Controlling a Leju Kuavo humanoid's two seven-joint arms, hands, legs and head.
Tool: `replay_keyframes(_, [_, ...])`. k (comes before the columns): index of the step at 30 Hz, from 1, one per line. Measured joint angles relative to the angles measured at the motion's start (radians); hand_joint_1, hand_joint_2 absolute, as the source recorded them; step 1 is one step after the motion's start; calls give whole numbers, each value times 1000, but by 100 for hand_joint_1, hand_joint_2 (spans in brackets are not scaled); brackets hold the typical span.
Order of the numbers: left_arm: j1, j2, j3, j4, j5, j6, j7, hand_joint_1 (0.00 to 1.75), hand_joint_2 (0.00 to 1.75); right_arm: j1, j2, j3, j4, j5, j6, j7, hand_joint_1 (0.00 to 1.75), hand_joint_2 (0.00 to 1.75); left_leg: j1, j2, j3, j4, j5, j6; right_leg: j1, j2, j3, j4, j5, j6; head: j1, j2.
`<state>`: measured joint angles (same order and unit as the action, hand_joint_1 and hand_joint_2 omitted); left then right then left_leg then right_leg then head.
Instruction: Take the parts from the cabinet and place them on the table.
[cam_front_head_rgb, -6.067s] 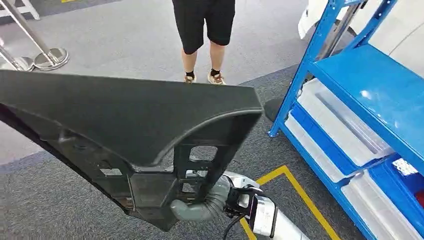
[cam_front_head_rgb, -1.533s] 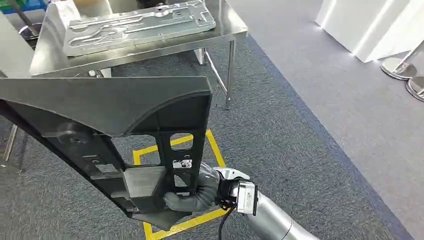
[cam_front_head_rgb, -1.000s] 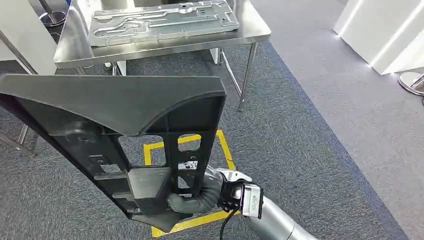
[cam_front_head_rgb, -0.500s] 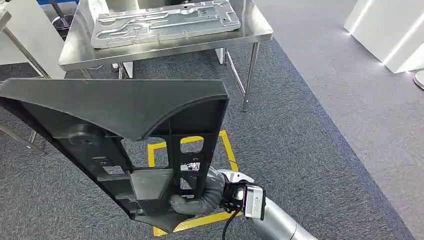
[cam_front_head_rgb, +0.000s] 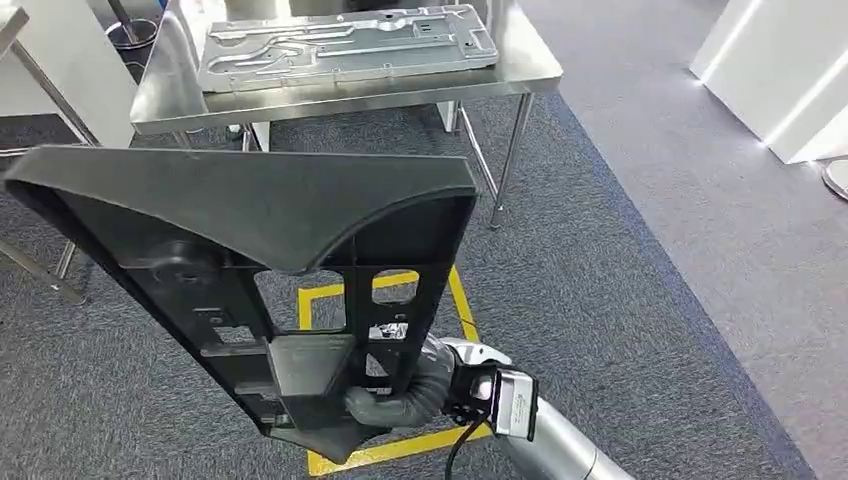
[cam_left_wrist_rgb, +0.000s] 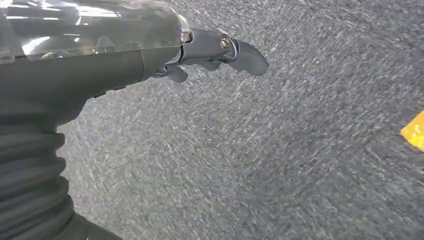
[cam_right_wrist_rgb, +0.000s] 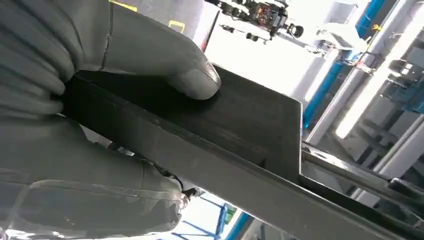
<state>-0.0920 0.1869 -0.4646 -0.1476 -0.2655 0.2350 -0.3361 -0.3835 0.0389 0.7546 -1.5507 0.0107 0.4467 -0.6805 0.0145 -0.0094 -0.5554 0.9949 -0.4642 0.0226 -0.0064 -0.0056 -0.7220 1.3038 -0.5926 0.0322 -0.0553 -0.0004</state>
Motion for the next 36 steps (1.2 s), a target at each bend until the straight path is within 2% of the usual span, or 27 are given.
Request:
replay_keyframes(1, [1,0,0,0,0,0,-2,0,175,1,-1,0,0,0,0,0,168,175,0,-1,3,0,-3,-1,0,0,-16,10,6,-2,0,0])
replay_keyframes(2, [2,-1,0,0,0,0,-2,0,175,2,-2,0,0,0,1,0,168,175,0,-4,7,0,-6,-3,0,0,-7,-25,38,-4,0,0])
replay_keyframes(4, [1,-2,0,0,0,0,-3,0,175,1,-2,-1,-3,0,4,0,168,175,0,-8,24,0,-16,-8,1,0,66,-197,148,-16,0,0])
replay_keyframes(5, [1,-2,0,0,0,0,-3,0,175,1,-2,-2,-5,0,4,0,168,175,0,-9,27,0,-23,-12,3,1,98,-279,185,-24,0,0])
replay_keyframes(6, [0,-2,0,0,0,0,-3,0,175,0,-2,-3,-5,-1,4,0,168,175,-3,-10,30,1,-25,-17,10,2,103,-289,145,-28,0,0])
replay_keyframes(7, [-1,-2,0,0,0,0,-3,0,175,1,-2,-4,-5,-2,5,0,168,175,-2,-11,26,-2,-27,-23,12,3,104,-287,137,-36,0,0])
replay_keyframes(8, [1,-2,0,0,0,-2,-3,0,175,3,-3,-5,-7,-3,5,0,168,175,-2,-11,33,-2,-30,-32,13,3,104,-293,157,-44,0,0])
replay_keyframes(9, [2,-3,0,0,-1,-2,-5,0,175,5,-3,-6,-7,-4,5,0,168,175,-4,-10,36,11,-22,-40,10,3,108,-296,151,-52,0,0])
replay_keyframes(11, [0,-3,0,0,0,-1,-5,0,175,5,-2,-6,-13,-5,8,0,168,175,-1,-4,32,38,-38,-46,5,1,136,-305,149,-62,0,0])
replay_keyframes(12, [-1,-3,0,0,0,-1,-5,0,175,4,-2,-6,-14,-6,8,0,168,175,-1,-1,11,79,-51,-46,4,0,142,-306,144,-68,0,0])
replay_keyframes(15, [0,-3,0,0,0,0,-5,0,175,8,0,-6,-16,-8,16,0,168,175,0,1,-126,299,-142,-66,7,-2,160,-305,126,-72,0,0])
replay_keyframes(16, [2,-3,0,0,0,0,-5,0,175,12,0,-6,-15,-8,16,0,168,175,0,1,-154,327,-144,-63,7,-1,168,-305,119,-73,0,0])
replay_keyframes(17, [4,-3,0,0,0,0,-4,0,175,14,0,-6,-15,-8,16,0,168,175,0,1,-157,304,-118,-60,8,0,178,-305,112,-72,0,0])
replay_keyframes(18, [4,-3,0,0,0,0,-3,0,175,15,0,-6,-15,-8,16,0,168,175,0,2,-137,235,-69,-60,8,1,191,-305,104,-70,0,0])
replay_keyframes(20, [4,0,0,0,0,2,-3,0,175,15,0,-6,-16,-8,17,0,168,175,0,5,-68,46,55,-50,7,0,219,-305,84,-64,0,0])
replay_keyframes(22, [1,0,0,0,0,2,-3,0,175,15,0,-6,-16,-8,17,0,168,175,-13,7,-70,13,37,-39,8,-1,215,-304,78,-53,0,0])
replay_keyframes(23, [0,0,0,0,0,2,-3,0,175,15,1,-7,-16,-8,17,0,168,175,-14,6,-69,18,49,-28,9,-1,212,-306,74,-47,0,0])
replay_keyframes(25, [4,0,0,0,0,2,-2,0,175,16,1,-7,-16,-8,17,0,168,175,-13,4,-67,18,43,-20,11,-1,220,-312,66,-36,0,0])
replay_keyframes(26, [4,0,0,0,0,2,-2,0,175,16,2,-8,-20,-8,17,0,168,175,-5,4,-57,10,43,-15,12,0,225,-311,58,-27,0,0])
replay_keyframes(27, [3,0,0,0,0,2,-3,0,175,13,2,-10,-22,-8,18,0,168,175,-4,3,-49,7,39,-8,9,2,215,-278,45,-22,0,0])
replay_keyframes(28, [1,0,0,0,0,3,-3,0,175,11,2,-10,-24,-8,18,0,168,175,-4,3,-46,7,34,-2,8,2,175,-206,13,-19,0,0])
replay_keyframes(30, [0,0,0,0,0,2,-4,0,175,15,0,-11,-24,-8,18,0,168,175,-4,2,-39,7,24,2,4,3,60,-24,-51,-14,0,0])
replay_keyframes(31, [0,0,0,0,0,2,-4,0,175,18,0,-11,-24,-8,18,0,168,175,-4,0,-34,8,18,1,3,3,19,28,-52,-13,0,0])
replay_keyframes(32, [1,0,0,0,0,2,-4,0,175,19,0,-11,-24,-8,18,0,168,175,-4,-1,-25,8,12,0,1,3,2,28,-26,-12,0,0])
replay_keyframes(33, [1,-1,0,0,0,2,-4,0,175,19,0,-11,-24,-8,18,0,168,175,-4,-2,-11,8,3,-2,0,3,11,-21,28,-13,0,0])
replay_keyframes(35, [1,-1,0,0,0,2,-4,0,175,18,0,-11,-24,-8,18,0,168,175,-4,-5,20,8,-16,-7,0,3,80,-212,161,-22,0,0])
replay_keyframes(36, [1,-1,0,0,0,2,-4,0,175,19,0,-12,-23,-8,18,0,168,175,-4,-5,23,6,-25,-12,2,4,106,-262,169,-27,0,0])
